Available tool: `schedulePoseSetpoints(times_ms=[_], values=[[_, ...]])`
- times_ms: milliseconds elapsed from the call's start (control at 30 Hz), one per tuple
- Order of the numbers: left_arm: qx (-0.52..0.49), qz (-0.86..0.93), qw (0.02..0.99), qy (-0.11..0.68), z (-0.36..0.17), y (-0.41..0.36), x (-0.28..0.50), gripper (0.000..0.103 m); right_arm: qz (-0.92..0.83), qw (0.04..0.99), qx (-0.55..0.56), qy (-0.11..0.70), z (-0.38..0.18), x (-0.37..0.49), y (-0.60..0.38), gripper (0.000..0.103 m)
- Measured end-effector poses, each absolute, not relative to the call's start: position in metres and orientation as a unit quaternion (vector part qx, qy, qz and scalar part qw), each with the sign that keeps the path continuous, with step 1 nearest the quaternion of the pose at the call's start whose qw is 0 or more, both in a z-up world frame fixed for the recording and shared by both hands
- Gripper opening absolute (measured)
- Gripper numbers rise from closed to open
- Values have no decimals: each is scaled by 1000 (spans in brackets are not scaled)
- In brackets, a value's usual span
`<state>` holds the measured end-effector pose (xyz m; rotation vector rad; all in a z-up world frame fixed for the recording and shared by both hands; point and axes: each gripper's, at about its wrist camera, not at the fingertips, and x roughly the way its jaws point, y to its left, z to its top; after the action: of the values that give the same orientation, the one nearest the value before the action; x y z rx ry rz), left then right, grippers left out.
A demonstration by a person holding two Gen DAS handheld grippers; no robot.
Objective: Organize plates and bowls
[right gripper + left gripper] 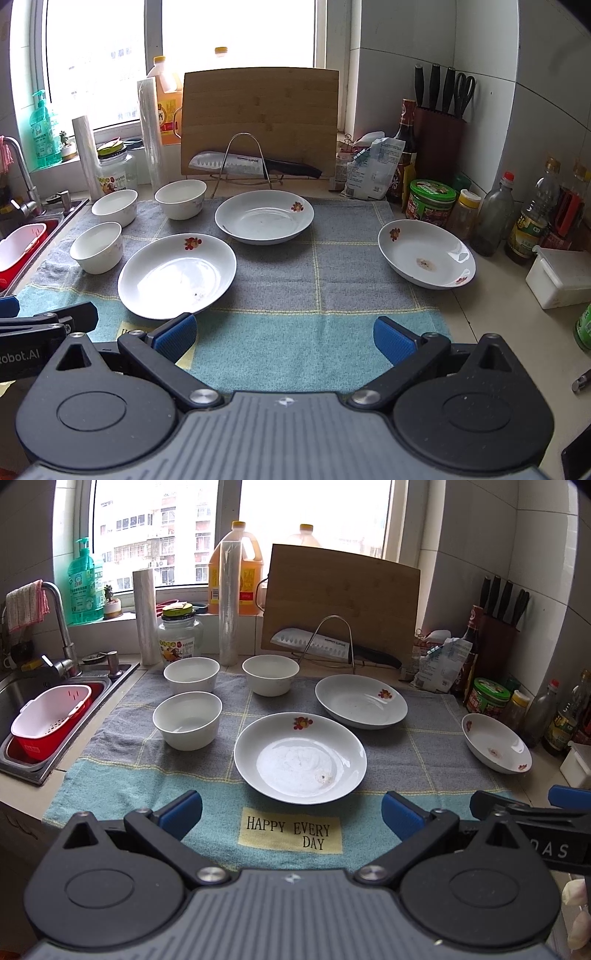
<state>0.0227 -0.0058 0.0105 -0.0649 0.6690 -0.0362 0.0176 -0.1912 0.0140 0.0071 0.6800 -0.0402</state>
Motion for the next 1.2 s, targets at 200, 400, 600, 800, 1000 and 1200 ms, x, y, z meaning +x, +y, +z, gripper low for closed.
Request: schedulePoseSetpoints(times_ms=[200, 400, 600, 800, 1000, 1200], values=[[-25, -24, 945, 326, 7, -8, 32, 102, -20, 945, 6, 328, 16, 22, -196, 103], [-22, -33, 943, 332, 6, -11, 49, 102, -26, 943, 6, 331, 15, 35, -197, 103], [-40, -68, 939, 335, 3, -4, 75, 102, -41, 943, -3, 329, 14, 52, -198, 103], [-26, -83, 938, 336, -3, -1, 107, 102, -45, 945, -1, 324, 4, 71, -204, 103], [1, -117, 938, 327, -9, -1, 136, 102, -58, 946, -5, 320, -7, 94, -211, 103], [2, -163, 933, 321, -14, 1, 165, 102, -87, 939, -15, 333, -15, 116, -216, 103]])
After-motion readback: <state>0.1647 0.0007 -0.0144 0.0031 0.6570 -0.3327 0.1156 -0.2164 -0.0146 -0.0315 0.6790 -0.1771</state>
